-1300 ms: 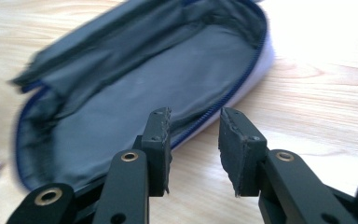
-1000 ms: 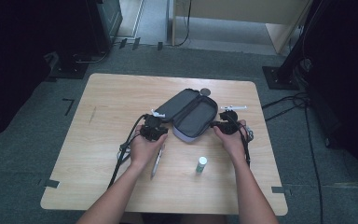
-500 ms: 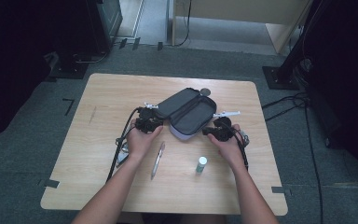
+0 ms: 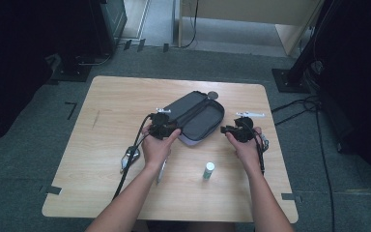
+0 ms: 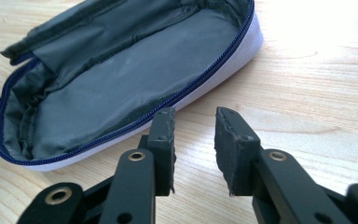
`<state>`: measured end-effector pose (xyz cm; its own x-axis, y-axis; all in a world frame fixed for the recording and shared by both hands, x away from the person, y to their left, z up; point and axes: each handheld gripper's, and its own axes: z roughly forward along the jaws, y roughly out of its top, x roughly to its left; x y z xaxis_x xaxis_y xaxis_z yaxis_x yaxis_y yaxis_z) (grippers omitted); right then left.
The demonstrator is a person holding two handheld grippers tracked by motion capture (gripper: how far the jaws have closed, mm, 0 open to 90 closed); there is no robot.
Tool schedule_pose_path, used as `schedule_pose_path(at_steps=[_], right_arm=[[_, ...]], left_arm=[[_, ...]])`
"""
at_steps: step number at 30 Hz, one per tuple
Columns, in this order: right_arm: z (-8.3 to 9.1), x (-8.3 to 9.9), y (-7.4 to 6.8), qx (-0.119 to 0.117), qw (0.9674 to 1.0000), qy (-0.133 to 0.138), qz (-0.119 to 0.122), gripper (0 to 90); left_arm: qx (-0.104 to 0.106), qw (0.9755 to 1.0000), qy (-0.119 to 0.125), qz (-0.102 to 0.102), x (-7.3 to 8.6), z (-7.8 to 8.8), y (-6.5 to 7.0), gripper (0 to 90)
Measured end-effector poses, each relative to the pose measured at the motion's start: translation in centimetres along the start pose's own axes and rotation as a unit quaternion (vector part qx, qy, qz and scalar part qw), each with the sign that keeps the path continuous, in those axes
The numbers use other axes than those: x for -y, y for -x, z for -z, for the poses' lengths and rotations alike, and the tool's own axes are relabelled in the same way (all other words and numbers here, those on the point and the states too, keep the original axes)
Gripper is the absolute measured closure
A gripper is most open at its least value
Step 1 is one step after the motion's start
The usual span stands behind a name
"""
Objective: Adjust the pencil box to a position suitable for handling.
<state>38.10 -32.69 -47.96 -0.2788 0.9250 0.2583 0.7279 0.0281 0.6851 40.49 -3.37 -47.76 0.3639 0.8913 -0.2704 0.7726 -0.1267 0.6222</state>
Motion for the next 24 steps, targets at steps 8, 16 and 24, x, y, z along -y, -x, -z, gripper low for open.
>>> schedule_pose_path(at_steps=[8,16,24], right_arm=[[0.5,0.1,0.3,0.013,0.9998,0.001,0.013,64.5],[0.6,0.0,0.7,0.024,0.9997,0.008,0.007,64.4],[-0.3,-0.7,-0.1,0.035,0.9991,0.013,0.021,64.1]], left_arm=[[-0.044,0.9989,-0.006,-0.014,-0.2,-0.7,-0.2,48.1],[-0.037,0.999,-0.006,-0.022,-0.7,-0.6,-2.3,70.9],[-0.049,0.9985,0.0,-0.022,-1.5,0.5,-4.5,64.9]])
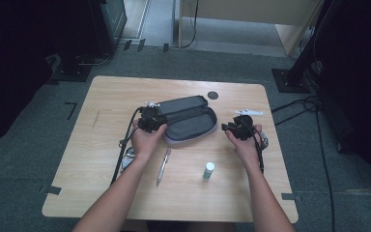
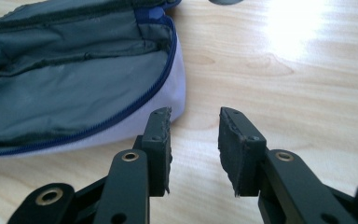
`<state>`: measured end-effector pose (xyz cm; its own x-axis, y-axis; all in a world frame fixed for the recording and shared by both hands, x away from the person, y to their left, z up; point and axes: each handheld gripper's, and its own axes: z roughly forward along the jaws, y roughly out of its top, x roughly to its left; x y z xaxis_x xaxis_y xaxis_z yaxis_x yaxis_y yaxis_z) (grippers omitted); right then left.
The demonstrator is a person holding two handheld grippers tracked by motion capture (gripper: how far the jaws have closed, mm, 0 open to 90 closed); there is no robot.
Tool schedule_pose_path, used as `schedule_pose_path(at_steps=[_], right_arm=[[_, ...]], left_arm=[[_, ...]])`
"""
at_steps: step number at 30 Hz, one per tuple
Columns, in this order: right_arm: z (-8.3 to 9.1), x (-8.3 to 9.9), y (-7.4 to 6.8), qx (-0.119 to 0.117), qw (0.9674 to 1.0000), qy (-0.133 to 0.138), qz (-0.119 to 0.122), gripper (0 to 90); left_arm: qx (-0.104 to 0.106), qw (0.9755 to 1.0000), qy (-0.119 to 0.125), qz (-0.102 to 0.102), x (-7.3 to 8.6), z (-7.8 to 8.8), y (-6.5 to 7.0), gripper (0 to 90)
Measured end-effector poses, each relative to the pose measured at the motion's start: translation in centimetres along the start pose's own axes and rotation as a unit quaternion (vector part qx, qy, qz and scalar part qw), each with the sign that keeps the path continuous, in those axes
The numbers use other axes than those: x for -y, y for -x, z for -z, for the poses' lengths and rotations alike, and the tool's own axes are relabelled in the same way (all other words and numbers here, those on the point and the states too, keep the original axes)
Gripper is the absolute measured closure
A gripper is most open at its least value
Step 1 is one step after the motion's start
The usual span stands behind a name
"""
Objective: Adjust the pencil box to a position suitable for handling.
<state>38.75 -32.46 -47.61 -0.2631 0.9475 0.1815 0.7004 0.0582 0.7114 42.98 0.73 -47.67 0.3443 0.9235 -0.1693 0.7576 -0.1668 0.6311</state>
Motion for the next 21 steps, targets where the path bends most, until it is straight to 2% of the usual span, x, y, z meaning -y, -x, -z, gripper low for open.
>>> schedule_pose_path(at_steps=[4,6,7,9,11,14,15,17,19,21], right_arm=[[-0.9,-0.9,-0.5,-0.013,0.9999,0.009,0.0,62.0],[-1.3,-1.4,-0.8,-0.006,0.9999,0.012,0.01,60.4],[-1.5,-1.7,-1.0,-0.002,0.9998,0.018,0.009,59.2],[-1.8,-2.4,-1.1,-0.002,0.9997,0.025,0.001,57.1],[-2.3,-3.0,-1.3,0.007,0.9997,0.021,0.002,54.9],[-3.3,-3.2,-1.7,0.008,0.9999,0.001,0.011,54.3],[-3.6,-3.2,-1.9,0.013,0.9997,-0.007,0.019,56.9],[-4.0,-3.1,-2.0,0.019,0.9993,-0.023,0.023,69.1],[-4.3,-2.9,-2.0,0.014,0.9991,-0.039,0.014,79.3],[-4.4,-2.6,-2.2,0.014,0.9986,-0.049,0.017,84.3]], left_arm=[[0.024,0.9996,0.009,0.012,0.4,0.9,0.2,47.6],[0.03,0.9995,0.0,0.011,0.5,0.8,0.6,41.2],[0.028,0.9995,-0.008,0.007,0.6,0.5,1.0,39.2],[0.009,0.9997,-0.021,-0.006,0.7,-0.1,1.7,36.7],[-0.026,0.9987,-0.037,-0.026,0.9,-0.8,2.2,38.6],[-0.032,0.998,-0.048,-0.028,1.1,-1.4,2.1,43.4],[-0.032,0.998,-0.047,-0.026,1.1,-1.4,2.0,47.1],[-0.035,0.9979,-0.043,-0.032,1.0,-1.3,1.9,58.0],[-0.034,0.9974,-0.044,-0.044,0.9,-1.2,1.7,68.3],[-0.037,0.997,-0.045,-0.051,0.8,-1.1,1.4,73.6]])
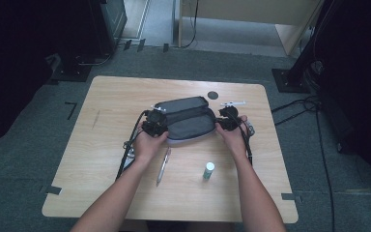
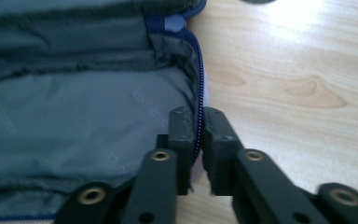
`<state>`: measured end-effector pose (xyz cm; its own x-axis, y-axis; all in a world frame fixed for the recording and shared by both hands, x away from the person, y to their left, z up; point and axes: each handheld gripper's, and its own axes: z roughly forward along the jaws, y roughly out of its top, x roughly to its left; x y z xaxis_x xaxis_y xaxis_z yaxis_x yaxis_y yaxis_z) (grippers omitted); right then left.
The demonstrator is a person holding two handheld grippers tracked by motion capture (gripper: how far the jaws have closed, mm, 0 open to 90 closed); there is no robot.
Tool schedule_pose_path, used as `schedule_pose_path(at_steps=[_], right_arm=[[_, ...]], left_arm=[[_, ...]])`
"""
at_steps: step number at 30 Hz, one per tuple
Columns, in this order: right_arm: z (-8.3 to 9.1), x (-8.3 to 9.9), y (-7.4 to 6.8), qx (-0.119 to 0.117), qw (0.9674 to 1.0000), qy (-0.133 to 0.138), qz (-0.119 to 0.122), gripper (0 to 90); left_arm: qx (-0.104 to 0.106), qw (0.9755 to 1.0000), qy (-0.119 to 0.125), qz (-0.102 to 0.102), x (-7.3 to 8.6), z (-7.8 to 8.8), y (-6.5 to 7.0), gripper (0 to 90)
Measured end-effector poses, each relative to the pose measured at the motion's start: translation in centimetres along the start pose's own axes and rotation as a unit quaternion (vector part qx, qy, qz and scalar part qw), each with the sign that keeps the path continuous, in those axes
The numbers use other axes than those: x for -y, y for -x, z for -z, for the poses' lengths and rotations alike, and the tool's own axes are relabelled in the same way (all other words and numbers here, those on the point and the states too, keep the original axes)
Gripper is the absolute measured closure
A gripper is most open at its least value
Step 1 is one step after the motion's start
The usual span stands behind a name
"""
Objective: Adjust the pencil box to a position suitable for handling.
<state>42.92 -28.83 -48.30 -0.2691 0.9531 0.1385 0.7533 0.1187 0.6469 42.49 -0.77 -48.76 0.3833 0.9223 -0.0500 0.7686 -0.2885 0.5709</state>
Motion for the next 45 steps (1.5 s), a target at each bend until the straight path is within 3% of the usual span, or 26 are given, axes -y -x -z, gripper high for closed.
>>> schedule_pose_path(at_steps=[3,7,11,18,25,30,32,38,42,45], right_arm=[[0.3,0.2,-0.3,-0.003,1.0,-0.001,0.003,87.8],[0.9,0.7,-0.9,-0.026,0.9996,-0.005,-0.006,88.8],[1.4,1.4,-2.1,-0.037,0.9992,-0.001,0.016,88.8],[2.3,2.6,-3.4,-0.075,0.997,0.014,0.017,89.0],[2.8,3.8,-4.2,-0.11,0.9936,0.014,0.02,88.8],[3.3,4.5,-4.7,-0.116,0.9928,0.022,0.023,86.7],[3.5,4.8,-4.7,-0.122,0.9916,0.038,0.014,81.6],[4.3,5.4,-3.9,-0.106,0.9925,0.061,0.008,68.7],[5.8,5.4,-3.6,-0.108,0.9914,0.072,0.017,59.6],[6.9,5.6,-3.6,-0.103,0.9909,0.082,0.029,53.6]], left_arm=[[0.002,1.0,0.003,0.006,-0.1,0.2,-0.7,83.5],[0.006,1.0,0.004,0.006,0.0,0.6,-1.8,87.2],[0.005,0.9997,0.023,0.01,0.2,1.6,-2.6,88.2],[0.005,0.9994,0.032,0.007,1.0,2.9,-3.7,88.6],[0.011,0.9995,0.029,0.008,1.7,2.8,-4.5,88.6],[0.003,0.9995,0.029,0.006,2.0,2.6,-4.4,87.6],[0.013,0.999,0.04,0.018,2.1,2.7,-4.6,82.2],[0.031,0.9974,0.06,0.023,2.3,4.2,-4.9,56.6],[0.053,0.9944,0.082,0.04,2.8,5.9,-5.7,45.4],[0.068,0.994,0.076,0.041,3.5,6.8,-6.1,29.9]])
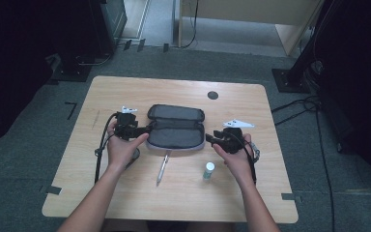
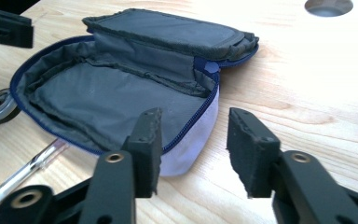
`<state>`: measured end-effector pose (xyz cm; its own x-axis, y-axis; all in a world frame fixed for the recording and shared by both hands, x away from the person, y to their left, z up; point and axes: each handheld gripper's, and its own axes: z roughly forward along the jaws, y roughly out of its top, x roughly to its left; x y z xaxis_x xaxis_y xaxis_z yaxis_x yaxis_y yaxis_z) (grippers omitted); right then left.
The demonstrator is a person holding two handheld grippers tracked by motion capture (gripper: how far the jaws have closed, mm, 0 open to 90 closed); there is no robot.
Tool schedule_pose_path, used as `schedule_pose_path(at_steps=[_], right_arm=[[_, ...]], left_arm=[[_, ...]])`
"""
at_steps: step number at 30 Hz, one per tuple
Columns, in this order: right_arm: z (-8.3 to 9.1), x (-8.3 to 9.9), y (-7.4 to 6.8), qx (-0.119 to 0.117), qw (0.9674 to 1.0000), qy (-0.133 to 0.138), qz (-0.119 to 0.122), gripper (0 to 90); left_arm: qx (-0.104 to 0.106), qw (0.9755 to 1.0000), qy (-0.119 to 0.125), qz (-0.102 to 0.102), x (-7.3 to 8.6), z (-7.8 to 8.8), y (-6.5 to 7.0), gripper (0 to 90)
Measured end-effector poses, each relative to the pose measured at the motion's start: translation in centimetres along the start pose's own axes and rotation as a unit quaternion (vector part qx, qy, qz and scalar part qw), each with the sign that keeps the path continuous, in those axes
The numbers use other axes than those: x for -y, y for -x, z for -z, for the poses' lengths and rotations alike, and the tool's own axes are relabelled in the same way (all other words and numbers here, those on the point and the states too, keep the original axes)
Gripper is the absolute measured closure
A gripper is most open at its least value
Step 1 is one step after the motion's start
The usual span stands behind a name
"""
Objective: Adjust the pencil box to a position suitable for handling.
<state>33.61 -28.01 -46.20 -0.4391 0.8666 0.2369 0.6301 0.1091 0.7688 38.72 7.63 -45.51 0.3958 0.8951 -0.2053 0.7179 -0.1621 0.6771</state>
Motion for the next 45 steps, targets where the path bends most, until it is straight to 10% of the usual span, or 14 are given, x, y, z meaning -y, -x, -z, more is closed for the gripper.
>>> schedule_pose_path(at_steps=[9,22,36,45], right_arm=[[2.7,0.4,0.4,0.009,0.9997,0.016,-0.019,42.9],[6.7,1.9,-0.5,0.003,0.9992,0.038,-0.013,29.1],[9.6,4.6,-1.9,-0.009,0.9981,0.06,-0.005,36.3],[10.2,5.5,-3.8,-0.023,0.9977,0.063,0.011,37.0]], left_arm=[[0.005,0.9999,0.005,-0.007,3.1,3.6,-1.8,1.6],[-0.022,0.9991,0.036,0.006,8.9,8.3,-5.2,0.0],[-0.093,0.9957,-0.001,-0.003,15.3,8.9,-7.5,0.0],[-0.124,0.9919,0.001,-0.027,16.0,8.4,-7.4,0.0]])
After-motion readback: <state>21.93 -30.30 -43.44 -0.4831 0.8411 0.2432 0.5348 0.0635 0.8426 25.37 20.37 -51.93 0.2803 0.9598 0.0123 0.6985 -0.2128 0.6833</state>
